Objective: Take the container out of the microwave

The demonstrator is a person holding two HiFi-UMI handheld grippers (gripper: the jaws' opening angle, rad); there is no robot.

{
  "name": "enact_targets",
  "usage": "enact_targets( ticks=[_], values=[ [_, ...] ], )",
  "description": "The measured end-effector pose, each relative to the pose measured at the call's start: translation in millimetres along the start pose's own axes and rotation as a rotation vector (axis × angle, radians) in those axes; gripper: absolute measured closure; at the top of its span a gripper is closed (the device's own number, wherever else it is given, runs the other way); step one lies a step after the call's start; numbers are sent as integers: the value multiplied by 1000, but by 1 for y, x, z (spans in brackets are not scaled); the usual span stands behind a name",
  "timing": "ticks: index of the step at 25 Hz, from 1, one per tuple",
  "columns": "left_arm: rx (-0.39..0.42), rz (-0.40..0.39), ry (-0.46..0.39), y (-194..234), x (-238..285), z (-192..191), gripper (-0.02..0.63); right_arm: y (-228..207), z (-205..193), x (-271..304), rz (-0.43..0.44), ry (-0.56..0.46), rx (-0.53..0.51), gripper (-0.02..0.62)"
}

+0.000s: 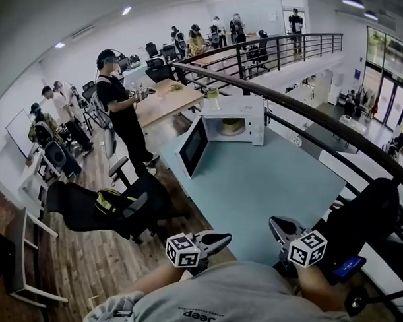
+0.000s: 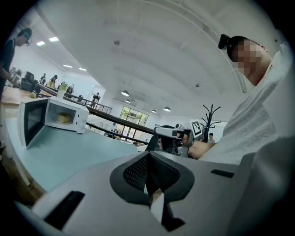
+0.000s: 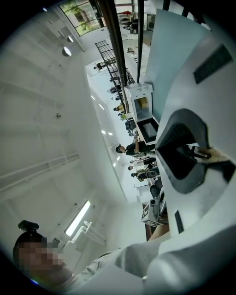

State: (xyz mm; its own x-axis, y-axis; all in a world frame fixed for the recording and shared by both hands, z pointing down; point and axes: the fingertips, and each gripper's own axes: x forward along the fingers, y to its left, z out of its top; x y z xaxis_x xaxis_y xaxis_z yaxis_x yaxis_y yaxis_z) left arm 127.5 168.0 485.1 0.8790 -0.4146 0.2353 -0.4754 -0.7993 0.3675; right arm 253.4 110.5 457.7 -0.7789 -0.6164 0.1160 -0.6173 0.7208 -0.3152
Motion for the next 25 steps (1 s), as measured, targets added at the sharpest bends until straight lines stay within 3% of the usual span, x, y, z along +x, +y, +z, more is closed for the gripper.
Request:
enact_targets(
  ticks=[6, 10, 16, 25],
  values=[
    [-30, 10, 11, 29, 2, -3, 595, -15, -10, 26, -10, 19, 28, 577],
    [-45, -2, 8, 73, 8, 5, 595, -31, -17, 53, -42, 49, 42, 577],
    [-64, -21, -8, 187, 39, 31, 595, -85, -19, 107, -151, 77, 64, 577],
    [16, -37, -4, 360, 103, 95, 595, -185, 22, 218, -300, 78, 44, 577]
  ],
)
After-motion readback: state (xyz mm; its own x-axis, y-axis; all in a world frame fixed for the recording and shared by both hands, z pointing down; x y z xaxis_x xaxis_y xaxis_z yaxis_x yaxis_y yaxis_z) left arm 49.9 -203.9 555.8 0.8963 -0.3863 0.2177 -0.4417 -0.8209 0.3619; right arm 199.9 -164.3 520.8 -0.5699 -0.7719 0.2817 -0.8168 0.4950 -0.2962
